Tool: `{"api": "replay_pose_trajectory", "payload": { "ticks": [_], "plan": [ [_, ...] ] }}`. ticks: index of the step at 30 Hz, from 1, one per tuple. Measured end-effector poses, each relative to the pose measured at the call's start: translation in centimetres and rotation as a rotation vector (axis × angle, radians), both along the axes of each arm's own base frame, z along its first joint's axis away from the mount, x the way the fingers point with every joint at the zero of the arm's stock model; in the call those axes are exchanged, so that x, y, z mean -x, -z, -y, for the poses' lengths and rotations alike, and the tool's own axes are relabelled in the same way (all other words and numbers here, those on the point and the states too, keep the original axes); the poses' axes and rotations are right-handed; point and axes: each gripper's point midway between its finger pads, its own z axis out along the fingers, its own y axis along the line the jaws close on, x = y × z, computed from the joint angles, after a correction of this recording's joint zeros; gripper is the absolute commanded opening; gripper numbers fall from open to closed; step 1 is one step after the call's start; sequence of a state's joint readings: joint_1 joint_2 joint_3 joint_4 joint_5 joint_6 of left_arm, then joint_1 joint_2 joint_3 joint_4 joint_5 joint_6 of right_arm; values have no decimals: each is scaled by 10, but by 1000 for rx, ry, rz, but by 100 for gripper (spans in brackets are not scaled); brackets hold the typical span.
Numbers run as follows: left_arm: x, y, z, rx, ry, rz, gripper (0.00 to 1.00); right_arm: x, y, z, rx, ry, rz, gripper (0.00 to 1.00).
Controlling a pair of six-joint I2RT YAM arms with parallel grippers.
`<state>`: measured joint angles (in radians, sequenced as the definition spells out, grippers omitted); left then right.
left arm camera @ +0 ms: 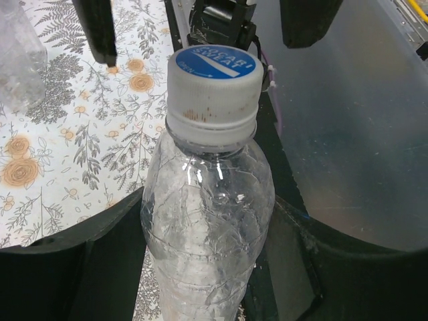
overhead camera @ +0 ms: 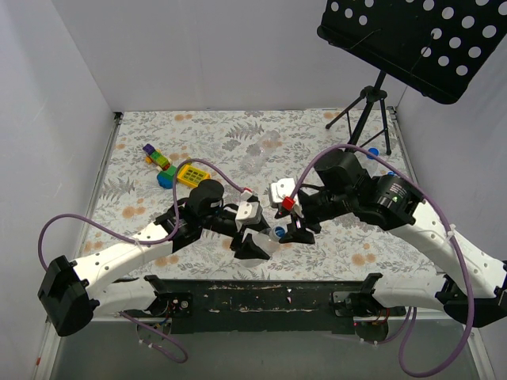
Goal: Screw on the bottle caps
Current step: Screw the bottle cap onto the plastic bottle.
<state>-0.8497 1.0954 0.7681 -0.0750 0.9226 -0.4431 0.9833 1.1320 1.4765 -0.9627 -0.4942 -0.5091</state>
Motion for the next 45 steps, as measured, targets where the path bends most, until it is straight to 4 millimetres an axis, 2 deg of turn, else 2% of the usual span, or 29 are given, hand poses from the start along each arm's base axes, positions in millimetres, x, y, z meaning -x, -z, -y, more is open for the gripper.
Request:
{"api": "replay_pose_trajectory", "payload": {
  "ticks": [7, 11, 13, 15, 18, 20, 26, 30, 33, 36, 41, 45],
  "plan": [
    [5, -2, -1, 7, 30, -19, 0, 6, 7, 0, 26, -49, -19, 57],
    [7, -2, -2, 9, 39, -23, 0, 5, 11, -3, 37, -59, -24, 49],
    [7, -2, -2, 9, 40, -23, 0, 5, 13, -5, 41, -64, -31, 38],
    [6, -2, -2, 8, 36, -23, 0, 6, 14, -6, 45, -68, -42, 23],
    [3, -2, -1, 7, 17, -19, 0, 4, 14, -6, 48, -57, -45, 8],
    [-2, -2, -1, 5, -13, -11, 0, 2, 13, -6, 53, -40, -47, 2],
    [-26, -5, 1, 27, -180, 53, 2, -17, 10, -10, 70, 116, -72, 1],
    [-47, -2, 0, 24, -294, 82, 45, -37, 12, -14, 100, 259, -96, 1],
    [-56, -3, -1, 30, -351, 99, 69, -47, 12, -13, 110, 325, -94, 1],
    [-68, -12, -4, 56, -427, 122, 96, -54, 6, -12, 112, 375, -83, 1],
    [-91, -27, -15, 94, -579, 140, 98, -67, 2, -2, 136, 454, -65, 1],
    [-104, -33, -22, 108, -666, 150, 98, -87, 9, 11, 188, 542, -62, 1]
  ]
}}
